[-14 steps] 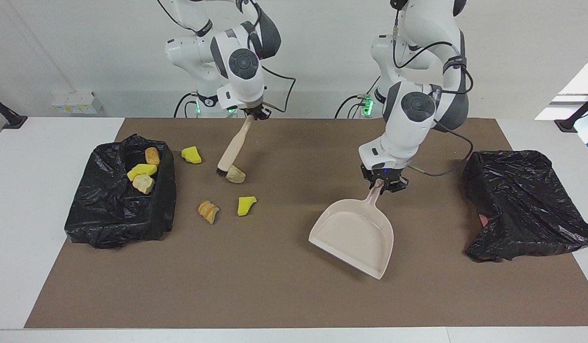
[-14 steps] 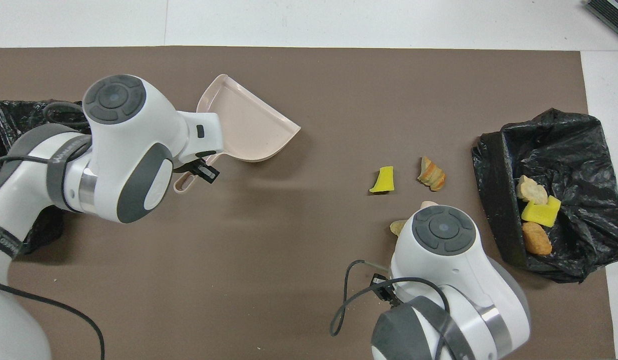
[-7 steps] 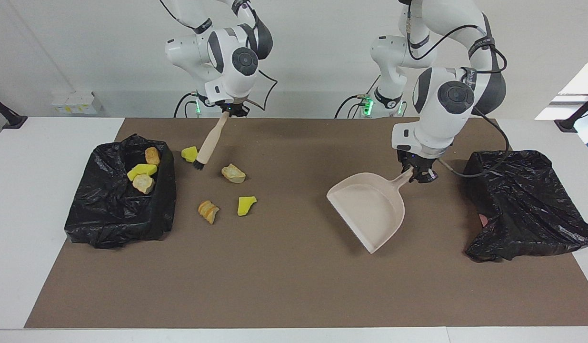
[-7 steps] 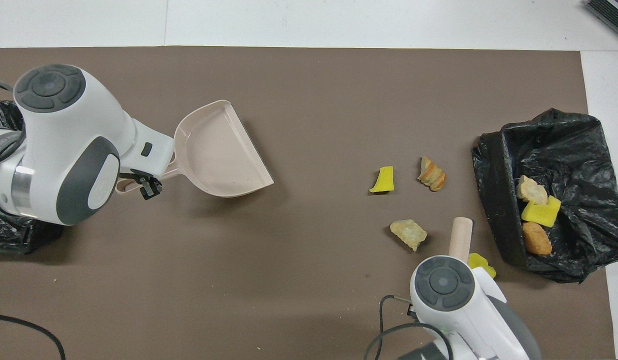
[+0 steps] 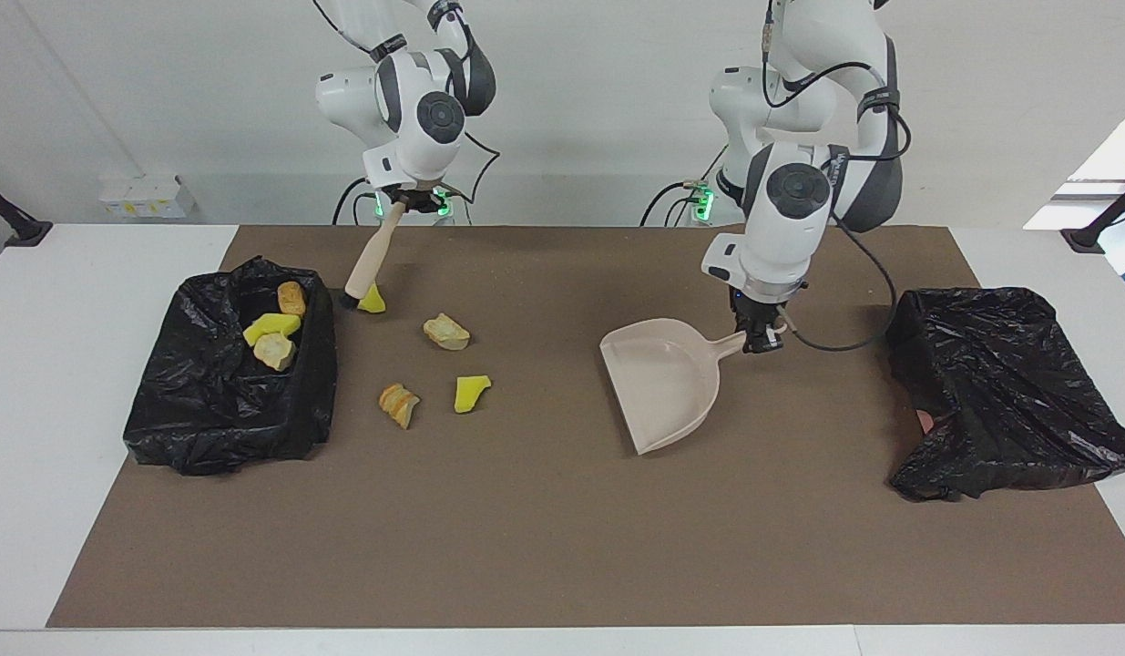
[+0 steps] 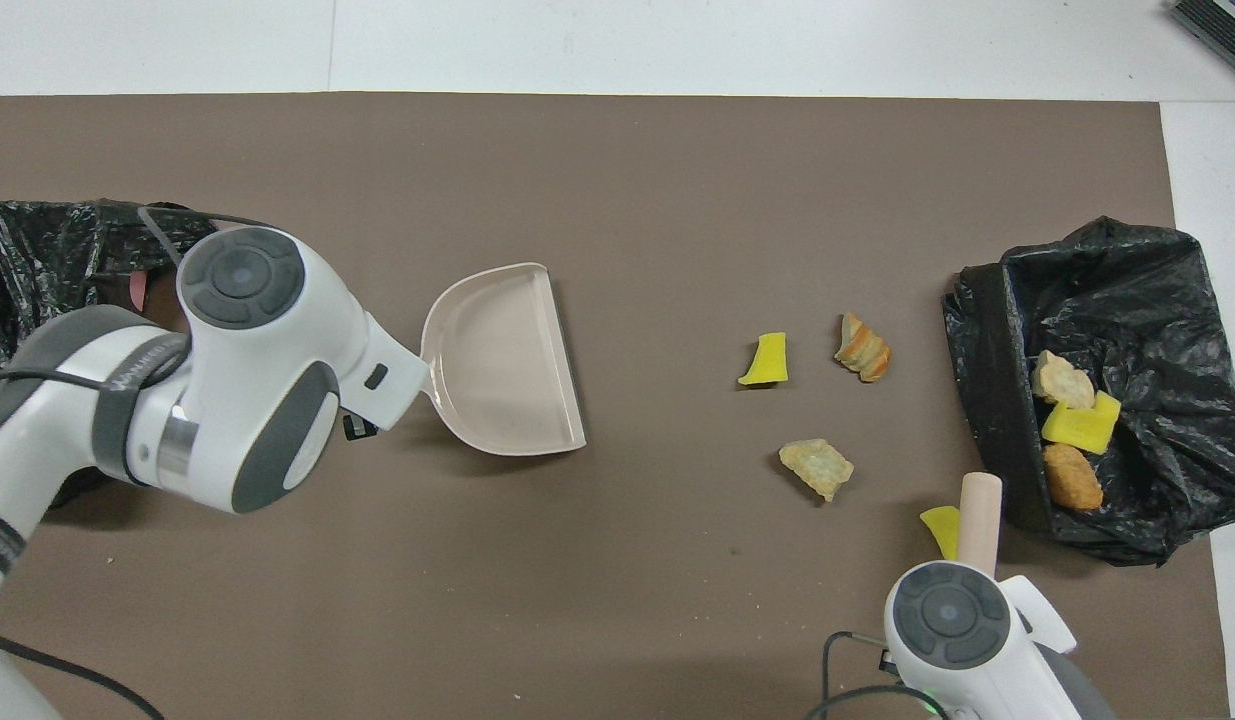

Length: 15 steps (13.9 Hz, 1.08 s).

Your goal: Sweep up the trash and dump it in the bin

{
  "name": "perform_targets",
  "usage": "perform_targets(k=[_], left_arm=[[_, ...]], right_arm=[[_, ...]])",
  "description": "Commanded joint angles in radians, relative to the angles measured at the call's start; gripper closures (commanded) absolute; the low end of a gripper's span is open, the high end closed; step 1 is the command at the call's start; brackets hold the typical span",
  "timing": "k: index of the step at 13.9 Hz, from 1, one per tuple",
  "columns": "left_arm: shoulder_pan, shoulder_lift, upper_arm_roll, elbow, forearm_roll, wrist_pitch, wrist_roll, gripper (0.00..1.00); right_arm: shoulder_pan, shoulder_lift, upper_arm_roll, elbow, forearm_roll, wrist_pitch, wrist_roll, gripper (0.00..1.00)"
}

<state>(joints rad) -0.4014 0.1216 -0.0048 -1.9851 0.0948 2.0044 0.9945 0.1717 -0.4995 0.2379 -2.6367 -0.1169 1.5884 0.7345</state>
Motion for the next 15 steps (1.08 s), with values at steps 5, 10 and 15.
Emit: perform_targets(k=[5, 10, 15], left_arm=[[-0.119, -0.074, 0.011, -0.124, 0.022, 0.03, -0.059, 1.0], [-0.142, -0.092, 0.009, -0.147, 0.022, 0.033, -0.08, 1.0], [-0.142, -0.096, 0.003, -0.156, 0.022, 0.046, -0.097, 1.0]], right_arm=[[-0.145, -0.037, 0.008, -0.06, -0.012, 0.042, -0.211, 1.0], [-0.169, 0.031, 0.011, -0.063, 0.104, 0.187, -0.288, 1.0], [-0.083, 0.209, 0.017, 0.076, 0.249, 0.346, -0.267, 1.0]])
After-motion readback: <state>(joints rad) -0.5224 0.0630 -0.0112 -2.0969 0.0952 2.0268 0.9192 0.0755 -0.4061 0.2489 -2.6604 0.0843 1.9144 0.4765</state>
